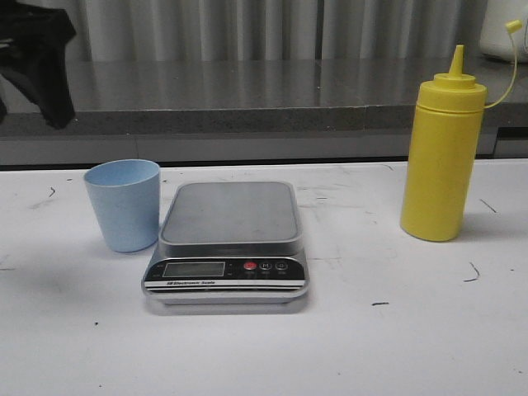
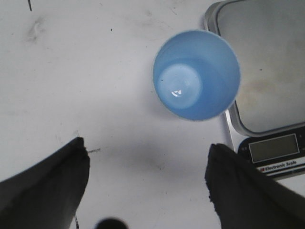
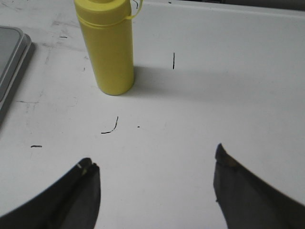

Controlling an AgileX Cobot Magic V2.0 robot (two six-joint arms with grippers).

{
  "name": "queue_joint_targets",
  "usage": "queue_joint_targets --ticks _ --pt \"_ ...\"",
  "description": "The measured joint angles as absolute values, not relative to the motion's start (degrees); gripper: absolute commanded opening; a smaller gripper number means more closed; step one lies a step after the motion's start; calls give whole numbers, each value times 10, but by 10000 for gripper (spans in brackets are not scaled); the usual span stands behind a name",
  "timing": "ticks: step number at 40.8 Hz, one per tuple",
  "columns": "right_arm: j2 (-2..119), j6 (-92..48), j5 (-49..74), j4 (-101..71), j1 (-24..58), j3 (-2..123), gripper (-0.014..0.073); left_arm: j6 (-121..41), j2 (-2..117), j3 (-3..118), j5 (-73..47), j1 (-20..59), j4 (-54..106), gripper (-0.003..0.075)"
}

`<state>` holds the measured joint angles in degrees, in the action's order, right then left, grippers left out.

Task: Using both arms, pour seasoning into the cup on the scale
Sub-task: 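Grasp the light-blue cup rim with the left gripper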

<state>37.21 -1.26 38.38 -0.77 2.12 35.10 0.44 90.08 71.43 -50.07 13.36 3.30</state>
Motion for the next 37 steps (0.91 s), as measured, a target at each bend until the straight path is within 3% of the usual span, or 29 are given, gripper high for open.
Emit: queue_joint_targets --ticks 15,18,31,37 --pt "372 -13 384 -8 21 351 523 4 1053 783 -476 134 42 483" --pt "372 -13 384 -8 21 351 523 4 1075 789 -459 134 42 433" --pt "372 -13 384 -8 21 351 523 4 1102 805 -450 134 52 62" --pt "372 -13 384 -8 21 351 523 4 1102 819 -460 134 55 -20"
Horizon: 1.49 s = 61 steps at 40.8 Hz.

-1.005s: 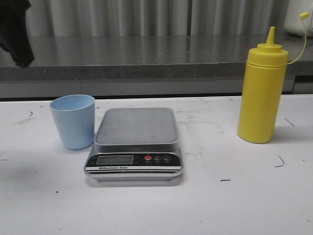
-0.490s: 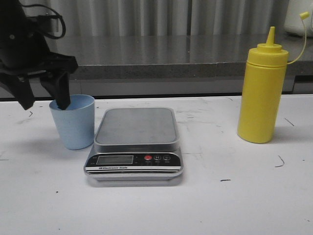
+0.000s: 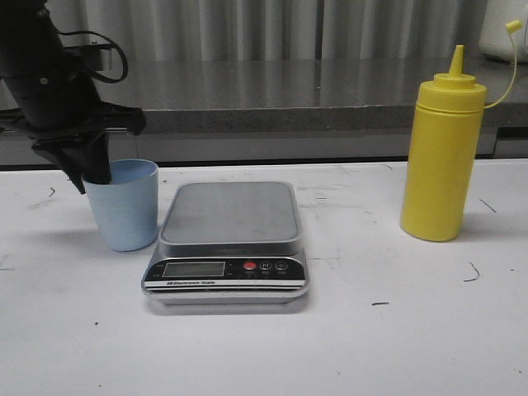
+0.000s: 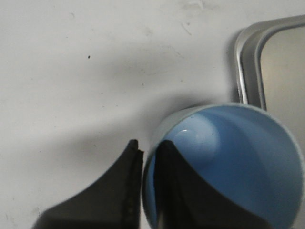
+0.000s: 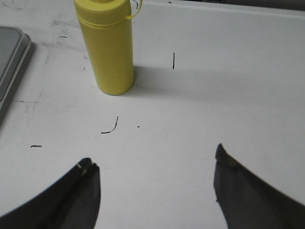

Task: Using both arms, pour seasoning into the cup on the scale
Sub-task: 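Grasp the light-blue cup rim with the left gripper, then carry the cup over the scale and lower it onto the platform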

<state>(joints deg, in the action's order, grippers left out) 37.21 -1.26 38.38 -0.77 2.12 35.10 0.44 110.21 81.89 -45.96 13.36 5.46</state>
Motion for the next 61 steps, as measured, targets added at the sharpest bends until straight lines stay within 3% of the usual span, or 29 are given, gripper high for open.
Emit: queue_joint_targets --ticks 17,25,38,61 --pt "372 -13 384 -8 21 351 523 5 1102 917 -557 142 54 -20" --pt "372 -13 384 -8 21 351 523 6 1102 985 -590 187 54 -20" --pt "372 -13 384 -8 21 351 523 6 1105 1009 -563 268 59 -20" --pt "372 -13 384 -8 21 351 523 6 1166 1011 -534 275 47 -20"
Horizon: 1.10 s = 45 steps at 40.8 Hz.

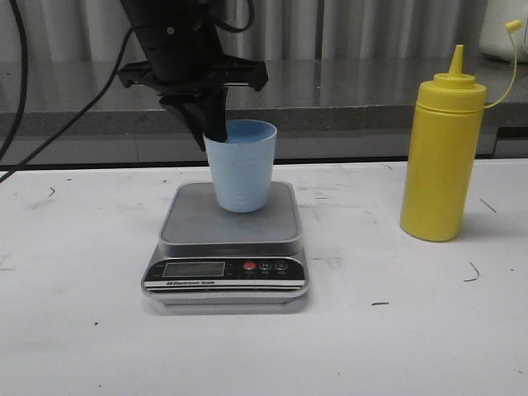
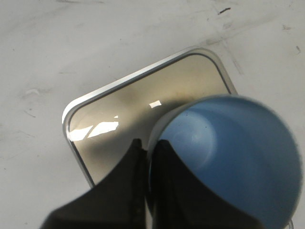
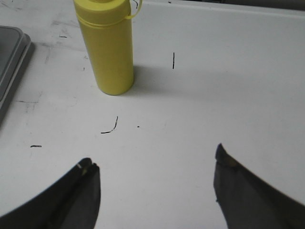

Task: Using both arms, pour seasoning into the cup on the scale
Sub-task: 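Carry the cup over the scale and lower it onto the platform, then open the left gripper and lift it away from the cup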

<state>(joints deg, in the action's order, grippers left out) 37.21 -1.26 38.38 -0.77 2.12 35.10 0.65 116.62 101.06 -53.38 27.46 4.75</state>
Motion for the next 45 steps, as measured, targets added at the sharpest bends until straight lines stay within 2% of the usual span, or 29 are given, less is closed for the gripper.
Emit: queue_joint_targets --ticks 5,7,11,15,18,30,38,45 --pt "372 -13 384 -8 21 351 523 6 1166 1011 -532 275 47 -14" --pt "372 -13 384 -8 21 351 523 6 1166 1011 -532 275 46 18" --pt "372 -13 384 -8 21 351 523 6 1166 1011 -532 275 46 149" --pt "372 -13 384 -8 21 351 523 6 1166 1011 -532 275 46 330" --pt "372 -13 384 -8 21 351 523 6 1166 1012 -532 275 44 395" --pt "372 -13 384 -8 21 351 523 6 1122 1012 -534 275 15 400" --pt "372 -13 384 -8 21 351 523 6 1034 994 -544 275 8 400" --pt "372 -13 384 -8 21 351 523 5 938 920 -522 277 7 400"
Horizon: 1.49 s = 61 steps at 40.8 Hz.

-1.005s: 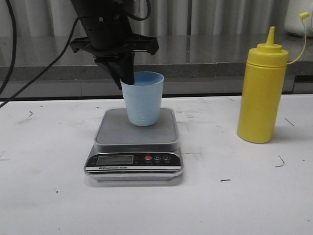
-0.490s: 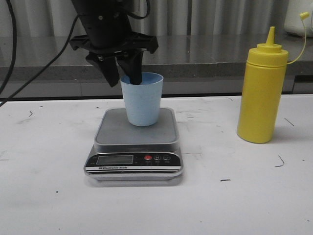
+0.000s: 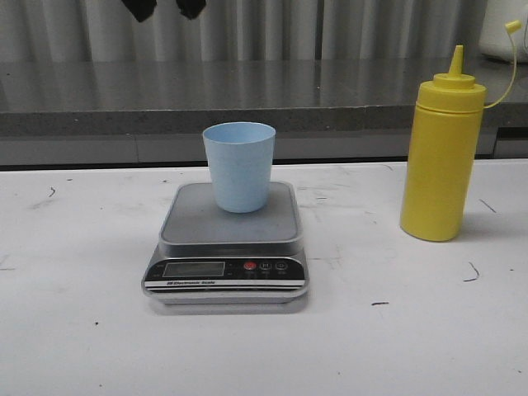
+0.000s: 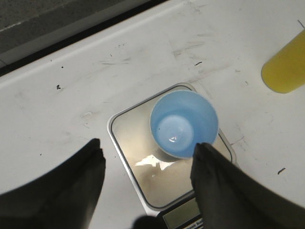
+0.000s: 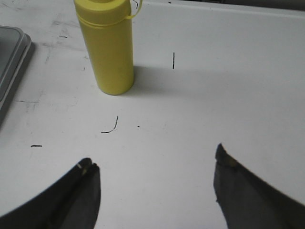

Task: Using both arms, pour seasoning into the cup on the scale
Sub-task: 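Open the left gripper and lift it away from the cup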

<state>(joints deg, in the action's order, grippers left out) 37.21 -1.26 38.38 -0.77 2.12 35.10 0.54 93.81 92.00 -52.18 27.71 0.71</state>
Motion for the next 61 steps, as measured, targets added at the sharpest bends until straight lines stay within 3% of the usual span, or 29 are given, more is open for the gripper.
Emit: queue_joint_targets --ticks 21,36,61 --pt "372 -13 384 -8 21 351 523 -23 625 603 -432 277 0 400" --pt "372 -13 384 -8 21 351 523 -25 426 448 -427 277 16 400" --pt "372 -13 367 -8 21 351 522 -25 387 428 -427 277 23 400"
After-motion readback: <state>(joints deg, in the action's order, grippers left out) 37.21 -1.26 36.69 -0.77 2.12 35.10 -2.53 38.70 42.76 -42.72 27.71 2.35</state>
